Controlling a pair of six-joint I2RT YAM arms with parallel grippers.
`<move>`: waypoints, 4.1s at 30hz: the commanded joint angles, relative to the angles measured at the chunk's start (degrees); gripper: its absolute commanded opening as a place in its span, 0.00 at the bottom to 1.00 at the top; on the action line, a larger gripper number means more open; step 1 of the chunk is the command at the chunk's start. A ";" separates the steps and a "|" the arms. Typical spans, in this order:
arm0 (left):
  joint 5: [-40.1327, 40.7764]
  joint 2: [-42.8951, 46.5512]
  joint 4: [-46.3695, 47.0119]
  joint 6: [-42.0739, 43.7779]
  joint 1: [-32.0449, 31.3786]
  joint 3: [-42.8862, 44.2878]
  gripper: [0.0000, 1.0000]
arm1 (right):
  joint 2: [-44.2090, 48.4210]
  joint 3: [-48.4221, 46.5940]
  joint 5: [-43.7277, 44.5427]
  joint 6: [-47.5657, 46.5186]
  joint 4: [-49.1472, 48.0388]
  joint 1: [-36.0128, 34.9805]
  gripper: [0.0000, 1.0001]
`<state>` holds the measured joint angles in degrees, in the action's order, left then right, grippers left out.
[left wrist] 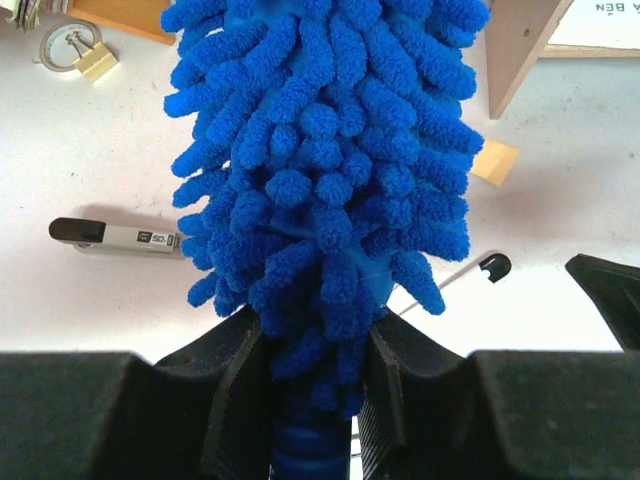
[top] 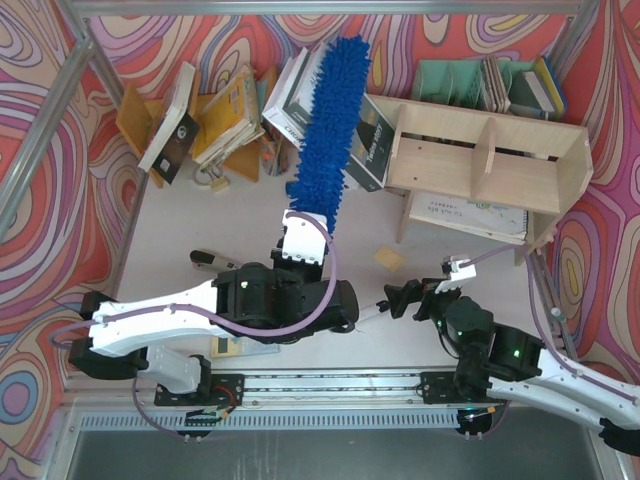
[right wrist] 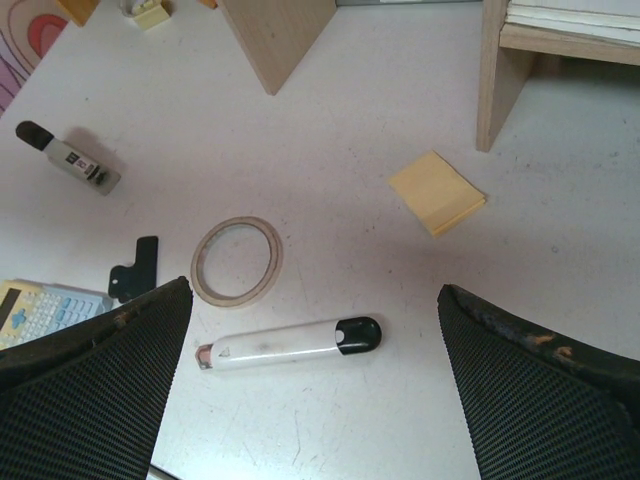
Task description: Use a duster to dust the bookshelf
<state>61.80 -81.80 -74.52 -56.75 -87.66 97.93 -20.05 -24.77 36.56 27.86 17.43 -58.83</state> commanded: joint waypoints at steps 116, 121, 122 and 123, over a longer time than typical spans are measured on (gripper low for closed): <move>-0.02 11.81 30.19 13.54 4.49 -16.32 0.00 | -0.40 -0.01 1.87 0.66 -0.27 0.03 0.98; -4.50 8.40 31.63 14.02 5.76 -14.83 0.00 | -0.42 -0.01 1.85 0.64 -0.29 0.03 0.98; -5.91 7.78 31.97 13.90 6.27 -14.67 0.00 | -0.42 -0.01 1.90 0.65 -0.29 0.03 0.98; -7.30 6.97 32.22 13.30 6.89 -14.55 0.00 | -0.42 -0.01 1.86 0.72 -0.28 0.03 0.98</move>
<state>57.76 -72.66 -45.47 -43.66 -82.41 82.70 -20.38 -24.75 37.47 28.34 17.47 -58.83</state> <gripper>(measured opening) 0.356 0.978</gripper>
